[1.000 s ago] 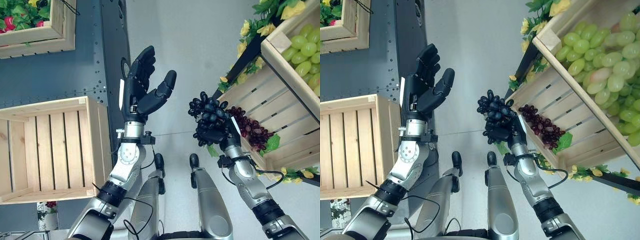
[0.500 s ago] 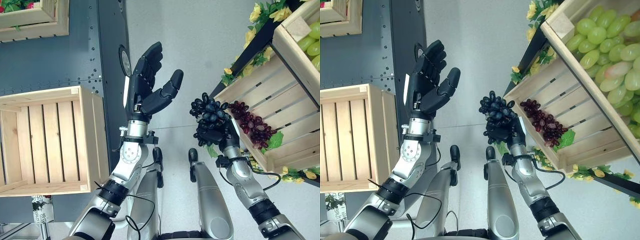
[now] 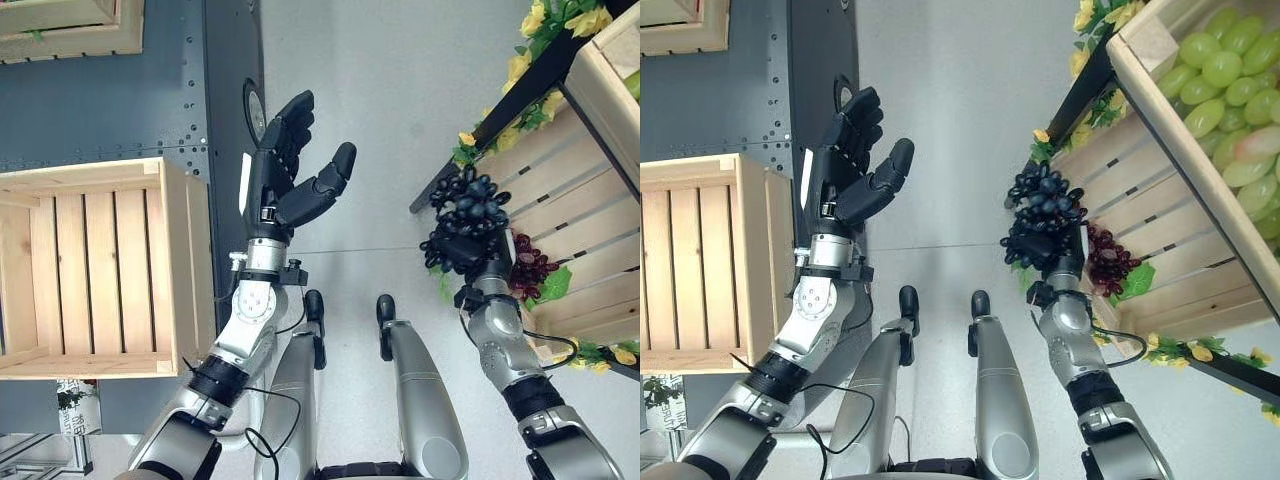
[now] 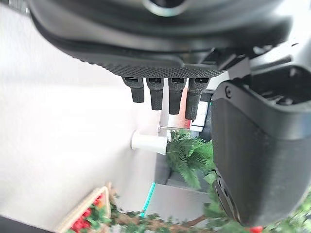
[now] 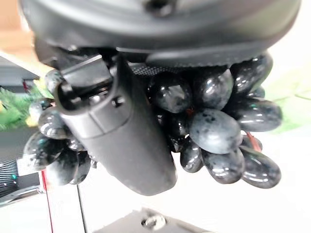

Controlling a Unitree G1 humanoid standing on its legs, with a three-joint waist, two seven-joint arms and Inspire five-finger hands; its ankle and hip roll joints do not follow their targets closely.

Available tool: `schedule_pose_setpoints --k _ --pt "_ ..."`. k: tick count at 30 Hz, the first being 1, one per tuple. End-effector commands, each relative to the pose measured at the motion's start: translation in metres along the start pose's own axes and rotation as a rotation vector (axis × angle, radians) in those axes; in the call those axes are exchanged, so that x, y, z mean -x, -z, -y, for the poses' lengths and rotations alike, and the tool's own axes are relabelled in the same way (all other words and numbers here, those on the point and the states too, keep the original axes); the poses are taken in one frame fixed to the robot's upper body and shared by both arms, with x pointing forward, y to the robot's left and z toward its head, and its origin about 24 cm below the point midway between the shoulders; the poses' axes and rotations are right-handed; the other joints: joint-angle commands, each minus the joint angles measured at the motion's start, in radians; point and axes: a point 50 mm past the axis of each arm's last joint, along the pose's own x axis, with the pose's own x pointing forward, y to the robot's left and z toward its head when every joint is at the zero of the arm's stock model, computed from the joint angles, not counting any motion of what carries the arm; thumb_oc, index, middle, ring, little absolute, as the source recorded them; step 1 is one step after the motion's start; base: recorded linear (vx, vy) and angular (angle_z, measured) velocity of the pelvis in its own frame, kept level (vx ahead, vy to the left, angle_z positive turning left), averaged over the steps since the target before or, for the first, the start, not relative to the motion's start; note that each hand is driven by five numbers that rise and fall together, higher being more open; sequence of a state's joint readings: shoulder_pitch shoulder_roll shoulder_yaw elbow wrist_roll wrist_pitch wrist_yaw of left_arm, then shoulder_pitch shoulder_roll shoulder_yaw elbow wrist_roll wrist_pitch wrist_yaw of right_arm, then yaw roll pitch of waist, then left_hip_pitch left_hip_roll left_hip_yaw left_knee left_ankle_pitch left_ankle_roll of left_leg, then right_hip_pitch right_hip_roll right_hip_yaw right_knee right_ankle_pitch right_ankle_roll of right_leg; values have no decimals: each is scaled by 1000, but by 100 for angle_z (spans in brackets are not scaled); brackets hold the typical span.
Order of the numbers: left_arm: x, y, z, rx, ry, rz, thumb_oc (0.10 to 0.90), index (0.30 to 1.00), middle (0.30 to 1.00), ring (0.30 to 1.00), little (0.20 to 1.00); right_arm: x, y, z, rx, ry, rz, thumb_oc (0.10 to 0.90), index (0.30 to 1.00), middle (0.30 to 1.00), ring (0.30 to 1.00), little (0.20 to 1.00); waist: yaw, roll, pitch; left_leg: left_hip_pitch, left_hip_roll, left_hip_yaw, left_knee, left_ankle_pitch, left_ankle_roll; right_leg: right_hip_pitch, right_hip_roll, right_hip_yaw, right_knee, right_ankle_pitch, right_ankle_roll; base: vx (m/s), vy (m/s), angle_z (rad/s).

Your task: Pick up the fruits from the basket on one side to the basket on the other side

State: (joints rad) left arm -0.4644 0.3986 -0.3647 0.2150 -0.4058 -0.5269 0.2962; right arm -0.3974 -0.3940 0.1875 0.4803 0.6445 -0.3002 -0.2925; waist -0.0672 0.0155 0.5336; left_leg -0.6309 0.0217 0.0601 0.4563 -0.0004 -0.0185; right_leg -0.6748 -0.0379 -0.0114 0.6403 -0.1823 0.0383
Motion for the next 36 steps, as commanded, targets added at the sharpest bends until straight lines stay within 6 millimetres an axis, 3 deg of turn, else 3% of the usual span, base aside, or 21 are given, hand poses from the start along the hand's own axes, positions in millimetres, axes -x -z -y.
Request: schedule_pose_setpoints --k 1,17,20,23,29,31,36 --pt "-22 -43 3 -5 57 230 800 900 900 900 900 -12 -64 10 -126 62 326 400 300 300 300 300 7 -23 -14 -27 -68 72 119 -145 31 56 49 -83 -90 64 -30 0 0 0" --pt "-27 -43 -4 -43 75 187 800 900 900 900 900 -13 -104 100 -79 655 480 400 300 300 300 300 8 -25 -14 -17 -66 79 110 -152 37 57 46 -101 -87 64 -23 13 -19 0" --pt "-29 -42 -1 -32 106 172 800 900 900 900 900 -14 -110 110 -18 758 482 400 300 300 300 300 10 -21 -14 -15 -67 79 106 -154 38 55 45 -104 -89 63 -23 -3 -25 0" --pt "-29 -40 3 -5 137 150 800 900 900 900 900 -16 -118 119 168 929 464 400 300 300 300 300 11 -15 -14 -17 -69 81 101 -149 39 50 44 -108 -89 68 -23 -4 -25 0" --pt "-32 -43 10 12 174 158 800 900 900 900 900 -27 -130 125 304 966 412 400 300 300 300 300 9 -4 -14 -17 -71 87 92 -148 40 43 43 -104 -99 72 -23 0 0 0" --pt "-33 -43 13 16 189 157 800 900 900 900 900 -29 -129 125 343 959 385 800 900 900 900 900 7 -2 -14 -18 -72 89 91 -149 39 39 42 -104 -100 72 -23 0 0 0" --pt "-33 -43 16 27 212 154 800 900 900 900 900 -34 -128 120 474 897 344 800 900 900 900 900 0 0 -14 -21 -71 95 84 -147 37 30 40 -101 -104 76 -20 0 0 0"
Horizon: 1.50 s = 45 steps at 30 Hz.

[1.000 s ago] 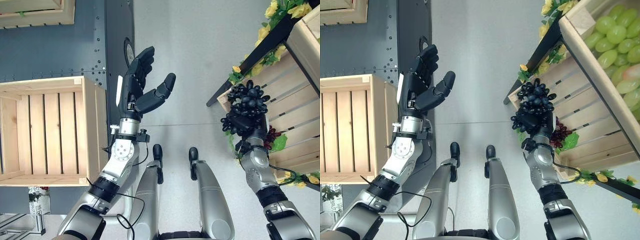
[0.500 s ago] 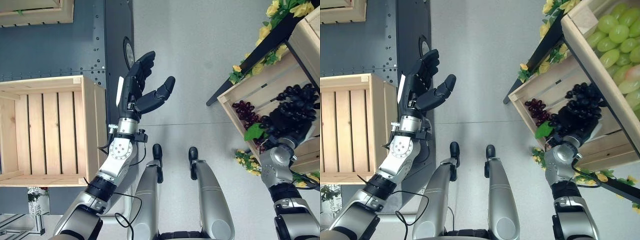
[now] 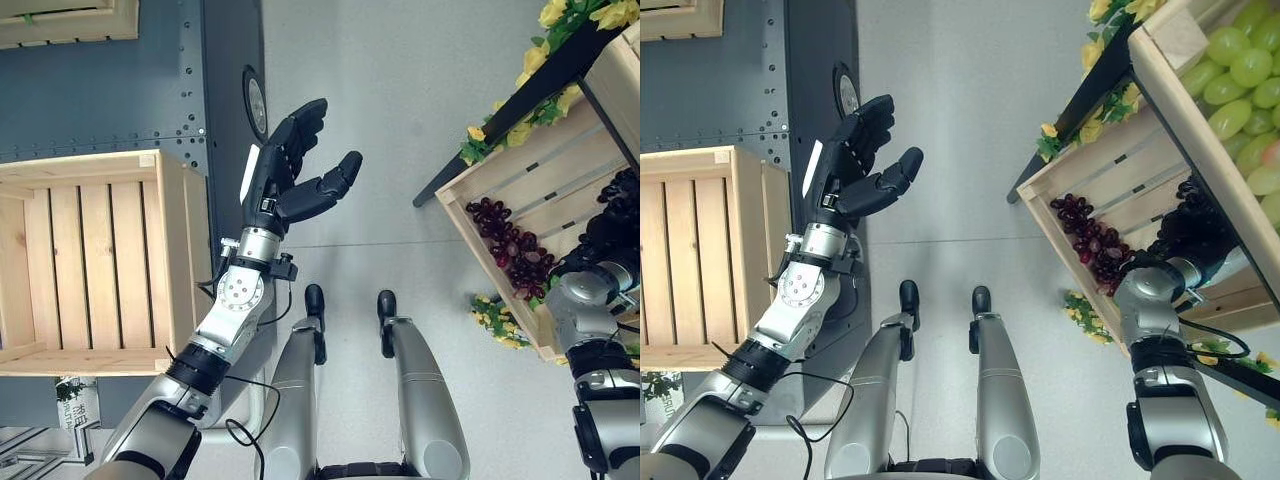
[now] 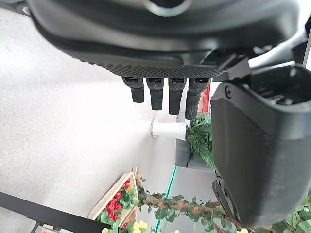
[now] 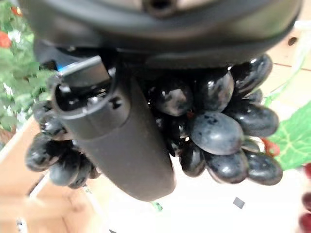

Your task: Pick up the fruits from the basket on one side to the basket on the other side

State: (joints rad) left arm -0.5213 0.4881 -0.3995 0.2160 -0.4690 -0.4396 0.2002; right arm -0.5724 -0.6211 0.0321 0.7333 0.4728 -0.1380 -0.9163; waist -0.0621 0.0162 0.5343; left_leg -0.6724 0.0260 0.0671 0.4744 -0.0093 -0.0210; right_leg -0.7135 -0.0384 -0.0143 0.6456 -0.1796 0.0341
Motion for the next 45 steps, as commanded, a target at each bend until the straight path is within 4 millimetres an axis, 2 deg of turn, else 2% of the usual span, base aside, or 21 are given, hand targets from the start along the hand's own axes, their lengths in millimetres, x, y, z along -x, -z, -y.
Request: schedule_pose_setpoints --k 1,3,7,14,21,28,35,40,42,45 --pt "-19 -41 18 61 93 214 800 900 900 900 900 -27 -55 16 130 58 304 800 900 900 900 900 -6 -1 -14 28 -76 89 67 -145 40 74 41 -97 -108 67 -15 0 0 0" --pt "-21 -43 21 50 120 218 800 900 900 900 900 -26 -61 12 177 25 332 800 900 900 900 900 -10 -3 -14 18 -74 94 62 -136 40 59 39 -97 -110 77 -14 -37 11 -2" --pt "-20 -43 21 52 135 219 800 900 900 900 900 -26 -64 11 161 -6 355 800 900 900 900 900 -11 -5 -14 26 -74 96 56 -138 41 62 40 -96 -111 75 -12 -4 10 0" --pt "-19 -42 20 61 126 217 800 900 900 900 900 -6 -57 0 138 -99 405 800 900 900 900 900 -22 -12 -14 57 -75 99 49 -145 46 79 45 -90 -110 70 -9 -6 41 -2" --pt "-12 -39 13 61 90 207 800 900 900 900 900 3 -41 15 157 14 399 800 900 900 900 900 -30 -18 -14 147 -83 94 0 -143 54 158 50 -84 -157 76 -4 -8 46 -1" --pt "1 -28 4 104 43 141 800 900 900 900 900 19 -29 21 132 -21 378 800 900 900 900 900 -32 -24 -14 268 -93 76 -64 -139 59 284 52 -81 -232 80 -5 -3 49 -3" --pt "23 -14 -10 123 -14 81 800 900 900 900 900 46 -30 22 40 -205 404 800 900 900 900 900 -31 -28 -14 431 -91 55 -196 -102 53 446 61 -70 -348 99 -1 28 55 -1" --pt "41 1 -14 122 -63 12 800 900 900 900 900 80 -22 14 -124 -501 361 800 900 900 900 900 -28 -34 -88 523 -91 33 -302 -74 48 541 71 -52 -437 109 2 86 56 1" --pt "48 9 -15 129 -63 -32 800 900 900 900 900 95 -19 8 -186 -695 330 800 900 900 900 900 -23 -36 -123 557 -91 24 -343 -60 42 584 70 -56 -481 117 3 112 59 1" --pt "59 21 -16 143 -64 -99 800 900 900 900 900 110 -9 3 -202 -867 299 800 900 900 900 900 -8 -37 -174 607 -89 10 -398 -46 35 642 60 -72 -536 130 5 107 50 9"
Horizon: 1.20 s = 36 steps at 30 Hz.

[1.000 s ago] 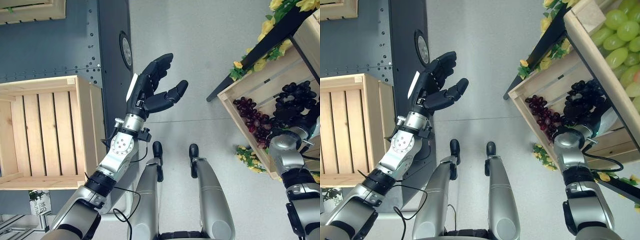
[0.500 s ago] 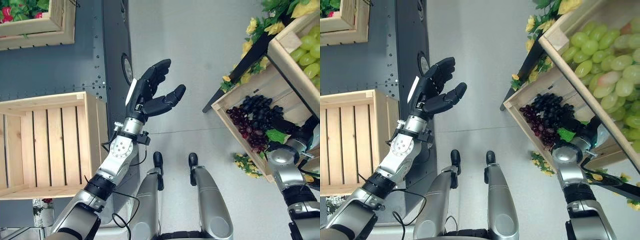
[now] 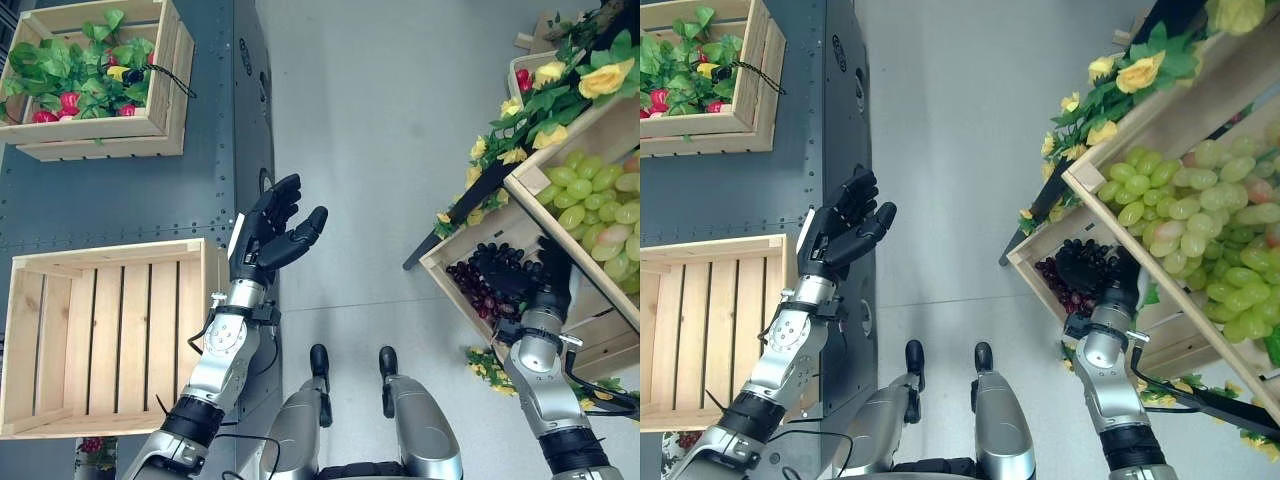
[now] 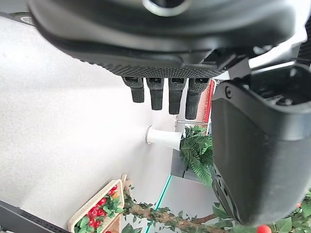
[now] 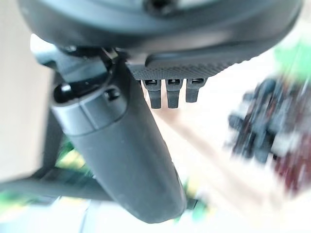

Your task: Pick up the fruits from the basket on one side to the basket on the other side

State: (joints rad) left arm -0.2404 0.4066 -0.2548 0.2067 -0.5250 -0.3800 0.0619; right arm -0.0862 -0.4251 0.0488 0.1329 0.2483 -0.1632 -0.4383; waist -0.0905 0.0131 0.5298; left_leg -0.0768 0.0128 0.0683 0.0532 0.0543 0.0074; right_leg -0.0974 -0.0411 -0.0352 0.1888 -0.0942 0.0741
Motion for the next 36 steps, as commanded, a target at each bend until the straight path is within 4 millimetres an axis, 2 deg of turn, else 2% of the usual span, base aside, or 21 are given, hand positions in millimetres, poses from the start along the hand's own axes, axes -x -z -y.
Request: schedule_pose_setpoints --k 1,6,10,20,26,31,36 --pt "-3 -23 7 21 53 142 800 900 900 900 900 -6 -43 -1 -115 -141 252 800 900 900 900 900 21 -34 -172 13 -76 7 20 -108 6 28 62 -53 -82 45 -35 93 30 17" --pt "11 -4 0 35 33 47 800 900 900 900 900 8 -20 -20 -263 -345 116 800 900 900 900 900 46 -42 -249 62 -67 -26 -44 -84 1 83 51 -75 -133 59 -34 93 21 13" --pt "23 8 -5 30 32 -18 800 900 900 900 900 19 -2 -31 -363 -439 7 800 900 900 900 900 69 -42 -308 92 -63 -50 -88 -70 0 115 42 -94 -168 68 -31 94 30 14" --pt "37 16 -11 54 14 -67 800 900 900 900 900 34 14 -49 -430 -502 -96 800 900 900 900 900 96 -35 -373 127 -63 -71 -130 -60 3 149 27 -110 -205 81 -23 36 30 7" --pt "41 17 -13 49 3 -79 800 900 900 900 900 37 18 -52 -431 -517 -137 800 900 900 900 900 103 -34 -392 137 -64 -69 -137 -63 6 159 18 -105 -235 98 -15 0 0 0" --pt "46 17 -19 49 -19 -89 800 900 900 900 900 43 32 -47 -377 -485 -242 800 900 900 900 900 95 -33 -399 140 -61 -58 -140 -67 8 155 15 -95 -238 103 -8 -1 4 1" --pt "55 17 -26 32 -40 -102 800 900 900 900 900 58 52 -34 -322 -458 -359 800 900 900 900 900 78 -39 -399 140 -56 -40 -140 -72 11 147 16 -80 -240 108 -1 -6 1 -1"
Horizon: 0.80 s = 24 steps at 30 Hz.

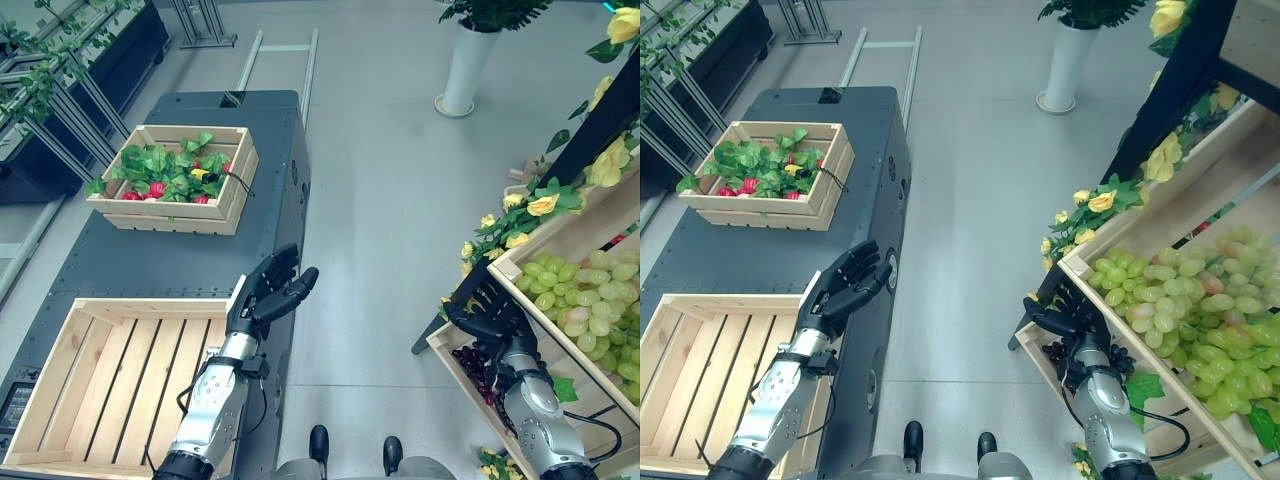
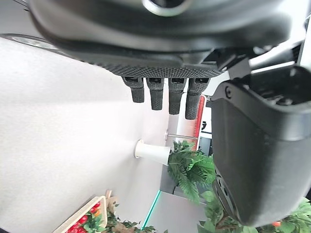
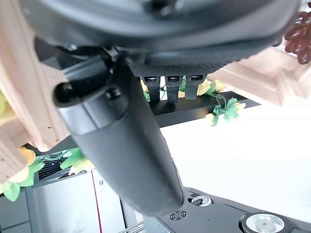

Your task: Pick up the fruits from the basket on one side to the basket on the other side

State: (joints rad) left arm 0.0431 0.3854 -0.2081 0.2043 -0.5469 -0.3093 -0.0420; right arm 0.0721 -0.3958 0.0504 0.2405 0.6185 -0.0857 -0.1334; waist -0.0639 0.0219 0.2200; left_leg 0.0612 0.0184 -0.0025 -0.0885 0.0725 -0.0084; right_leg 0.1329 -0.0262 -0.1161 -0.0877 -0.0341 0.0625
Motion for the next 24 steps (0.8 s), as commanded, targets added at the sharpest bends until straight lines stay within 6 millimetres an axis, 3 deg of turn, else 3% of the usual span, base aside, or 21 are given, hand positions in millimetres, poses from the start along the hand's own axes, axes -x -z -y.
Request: schedule_pose_setpoints --k 1,8,15,19,24 --pt "-11 -39 -5 -20 19 198 800 900 900 900 900 8 1 -46 27 -290 11 800 900 900 900 900 50 -48 -90 2 -61 32 1 -90 27 -84 2 2 37 48 11 0 0 0" --pt "-8 -41 -12 -45 4 197 800 900 900 900 900 19 30 -6 103 -87 -135 800 900 900 900 900 19 -53 -89 7 -57 61 1 -95 34 -93 7 26 40 56 16 -5 2 -2" --pt "-11 -46 -13 -60 4 195 800 900 900 900 900 30 49 10 199 -111 -308 800 900 900 900 900 2 -58 -87 10 -57 74 1 -98 38 -100 11 42 46 59 19 -16 4 -15" --pt "-15 -49 -11 -71 20 190 800 900 900 900 900 31 50 9 224 -286 -397 800 900 900 900 900 5 -65 -85 11 -57 73 1 -97 38 -100 11 41 48 61 20 -3 -3 -2" --pt "-20 -46 -10 -81 43 170 800 900 900 900 900 31 43 -8 224 -552 -425 800 900 900 900 900 20 -73 -89 11 -59 64 1 -97 36 -96 8 31 46 62 22 0 0 0"
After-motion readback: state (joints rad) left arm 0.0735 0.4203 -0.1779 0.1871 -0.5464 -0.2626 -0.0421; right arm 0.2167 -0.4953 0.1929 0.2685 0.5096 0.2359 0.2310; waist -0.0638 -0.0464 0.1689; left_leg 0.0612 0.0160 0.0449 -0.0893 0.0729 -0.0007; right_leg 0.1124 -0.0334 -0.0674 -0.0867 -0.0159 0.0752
